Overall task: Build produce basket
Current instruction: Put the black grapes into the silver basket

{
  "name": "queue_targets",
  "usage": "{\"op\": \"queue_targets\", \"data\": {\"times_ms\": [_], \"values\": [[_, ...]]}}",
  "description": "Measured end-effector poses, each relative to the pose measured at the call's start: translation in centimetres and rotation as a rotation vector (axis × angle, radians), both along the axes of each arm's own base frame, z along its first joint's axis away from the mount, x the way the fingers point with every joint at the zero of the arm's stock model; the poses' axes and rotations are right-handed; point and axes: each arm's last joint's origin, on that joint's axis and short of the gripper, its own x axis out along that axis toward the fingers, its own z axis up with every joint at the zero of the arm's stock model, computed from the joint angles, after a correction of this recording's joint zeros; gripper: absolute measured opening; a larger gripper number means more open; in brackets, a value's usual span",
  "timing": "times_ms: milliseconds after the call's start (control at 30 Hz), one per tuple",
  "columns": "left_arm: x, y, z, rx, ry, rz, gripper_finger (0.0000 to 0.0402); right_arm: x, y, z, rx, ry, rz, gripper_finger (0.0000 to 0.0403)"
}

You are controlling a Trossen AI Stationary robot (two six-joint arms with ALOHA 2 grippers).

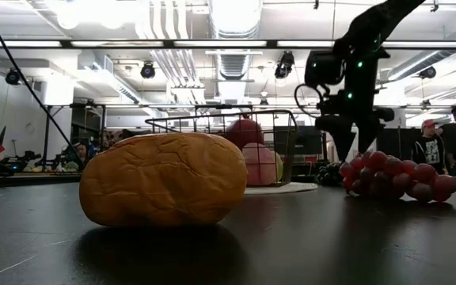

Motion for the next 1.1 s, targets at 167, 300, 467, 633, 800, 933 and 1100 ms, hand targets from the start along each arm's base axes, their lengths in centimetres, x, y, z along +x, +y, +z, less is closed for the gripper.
{"op": "queue_targets", "data": {"times_ms": [167,300,467,633,800,933,1100], "values": [[0.0,0.0,0.0,0.0,0.0,0.0,0.015,0.4,-0.4,-1.5,-0.032,0.079,-0.016,0.0332],[0.0,0.0,0.0,0.0,0.0,0.0,0.015,0.8,-0.7,-2.8,-0.031,0.121,-0.024,0.0338],[0.0,0.0,0.0,0.0,0.0,0.0,0.015,1.4,-1.1,-4.1,-0.042,0.14,-0.016,0.0327],[0.0,0.0,0.0,0.0,0.0,0.0,0.015,1.6,-1.2,-5.0,-0.03,0.162,-0.028,0.0316],[0.0,0.0,0.0,0.0,0.0,0.0,0.015,1.7,-1.3,-5.3,-0.033,0.17,-0.033,0.0248],[0.0,0.0,0.0,-0.001,0.0,0.0,0.015,1.6,-1.2,-5.1,-0.031,0.16,-0.033,0.0172],[0.0,0.0,0.0,-0.002,0.0,-0.001,0.015,1.5,-1.1,-4.4,-0.032,0.134,-0.031,0.0084]]}}
